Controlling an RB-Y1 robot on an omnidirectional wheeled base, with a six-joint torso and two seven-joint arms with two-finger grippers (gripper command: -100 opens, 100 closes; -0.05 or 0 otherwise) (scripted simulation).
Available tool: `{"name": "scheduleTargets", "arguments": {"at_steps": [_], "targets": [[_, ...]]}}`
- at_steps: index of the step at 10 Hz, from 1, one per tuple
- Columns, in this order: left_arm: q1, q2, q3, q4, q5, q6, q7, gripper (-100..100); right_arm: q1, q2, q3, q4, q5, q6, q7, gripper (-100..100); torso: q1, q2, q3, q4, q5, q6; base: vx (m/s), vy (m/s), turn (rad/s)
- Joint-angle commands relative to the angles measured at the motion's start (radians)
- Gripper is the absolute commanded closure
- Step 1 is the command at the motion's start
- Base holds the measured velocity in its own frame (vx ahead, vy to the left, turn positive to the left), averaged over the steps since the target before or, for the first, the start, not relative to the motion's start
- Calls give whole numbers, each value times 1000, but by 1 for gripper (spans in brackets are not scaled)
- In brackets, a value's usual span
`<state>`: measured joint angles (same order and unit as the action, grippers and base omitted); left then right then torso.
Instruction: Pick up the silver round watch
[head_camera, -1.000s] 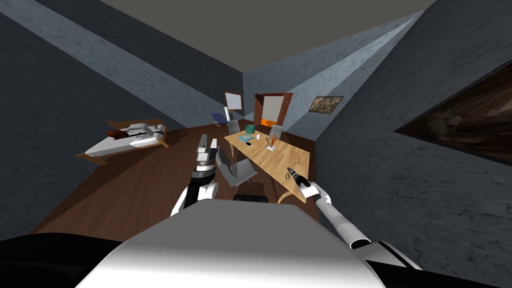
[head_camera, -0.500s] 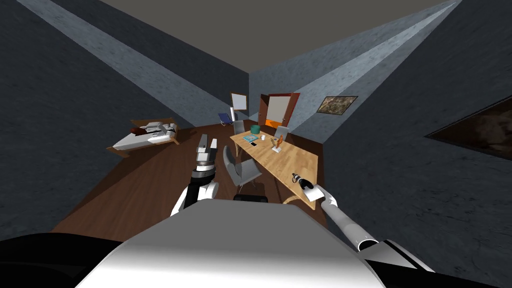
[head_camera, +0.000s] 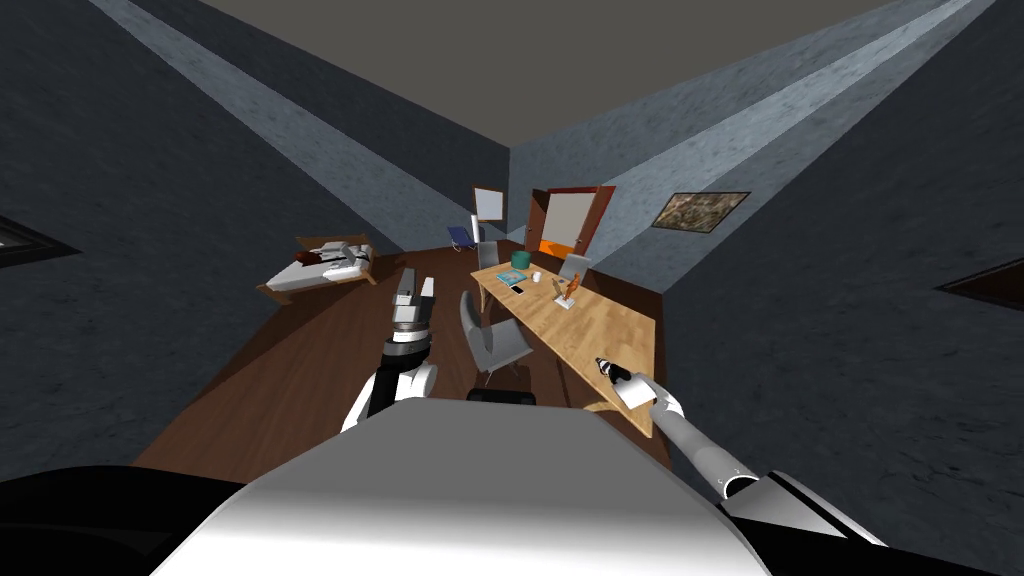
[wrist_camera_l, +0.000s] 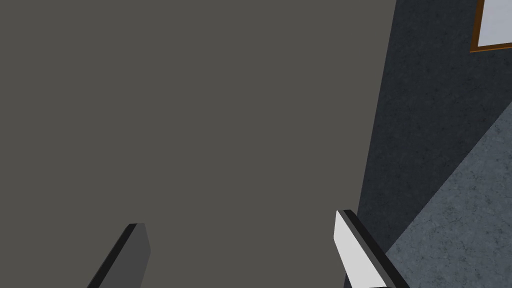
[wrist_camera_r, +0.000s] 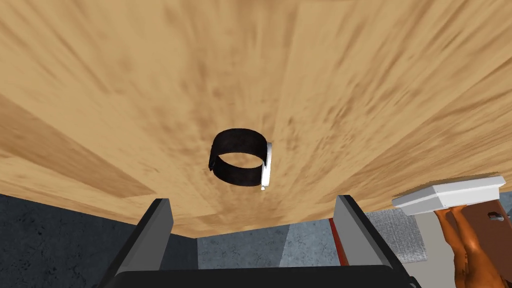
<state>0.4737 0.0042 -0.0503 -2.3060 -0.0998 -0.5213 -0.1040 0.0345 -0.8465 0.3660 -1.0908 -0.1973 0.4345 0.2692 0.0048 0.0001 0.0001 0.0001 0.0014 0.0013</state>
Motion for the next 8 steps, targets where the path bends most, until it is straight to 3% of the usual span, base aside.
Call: {"name": "scheduleTargets", "arguments": {"at_steps": [1,4,5,6,7,8], "targets": [[0,0,0,0,0,0,0,0,-7,-12,18,40,-7,10,4,-100,0,0,0,0,0,0,17,59,70],[0,0,0,0,0,0,0,0,-17,-35,54,106,-12,58,6,-100,1,-1,0,0,0,0,29,93,139],[0,0,0,0,0,0,0,0,-21,-31,51,103,-17,44,10,-100,2,-1,0,0,0,0,15,45,8],[0,0,0,0,0,0,0,0,-21,-32,52,106,-18,45,10,0,-1,0,0,0,0,0,3,9,-3],[0,0,0,0,0,0,0,0,-32,0,43,141,11,34,8,-100,-4,1,1,0,-1,0,14,-47,16],[0,0,0,0,0,0,0,0,-38,16,39,159,26,28,7,-100,-7,1,0,0,-2,0,18,-68,31]]}}
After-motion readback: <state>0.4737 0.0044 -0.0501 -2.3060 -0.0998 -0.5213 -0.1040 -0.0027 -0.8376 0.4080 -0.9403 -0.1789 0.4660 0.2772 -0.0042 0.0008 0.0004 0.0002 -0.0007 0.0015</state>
